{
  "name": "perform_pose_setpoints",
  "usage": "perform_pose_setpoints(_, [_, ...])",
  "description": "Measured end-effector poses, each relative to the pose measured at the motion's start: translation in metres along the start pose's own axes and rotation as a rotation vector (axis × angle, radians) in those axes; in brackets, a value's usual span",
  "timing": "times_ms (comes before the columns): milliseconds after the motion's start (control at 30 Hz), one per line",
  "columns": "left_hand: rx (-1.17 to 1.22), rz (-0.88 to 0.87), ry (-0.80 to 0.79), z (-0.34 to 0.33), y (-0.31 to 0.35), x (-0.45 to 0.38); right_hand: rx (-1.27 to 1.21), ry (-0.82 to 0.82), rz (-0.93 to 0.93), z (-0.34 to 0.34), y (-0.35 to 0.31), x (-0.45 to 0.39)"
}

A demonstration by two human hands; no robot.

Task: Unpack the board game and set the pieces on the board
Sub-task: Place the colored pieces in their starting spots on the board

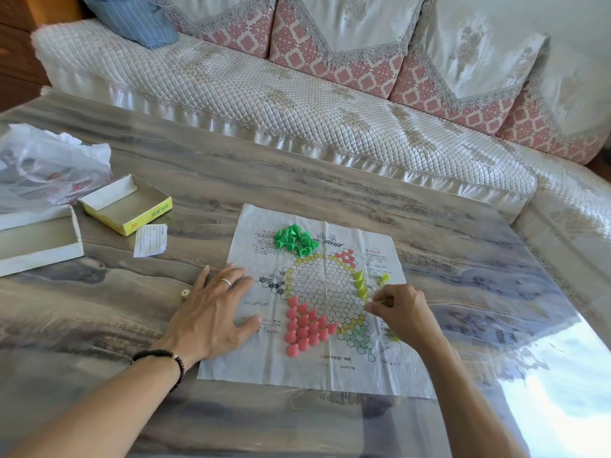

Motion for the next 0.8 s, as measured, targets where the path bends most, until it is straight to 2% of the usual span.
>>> perform_pose_setpoints(567, [-0.017,0.014,-0.035,0.002,0.001,0.001,0.112,0.036,-0.006,-0.013,-0.007,-0.008])
perform_pose_setpoints(800, [0.004,0.013,-0.026,0.003,0.002,0.001,0.028,0.035,-0.044,-0.003,-0.004,-0.003])
Point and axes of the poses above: each hand's wrist, its own x-axis away from the middle knuckle, its own z-axis out of the back of the hand, y = z × x, the point moved 3 cm from there along -x, towards the middle knuckle, and after that the axes turned 4 degrees about -y, right-handed, at the moved point
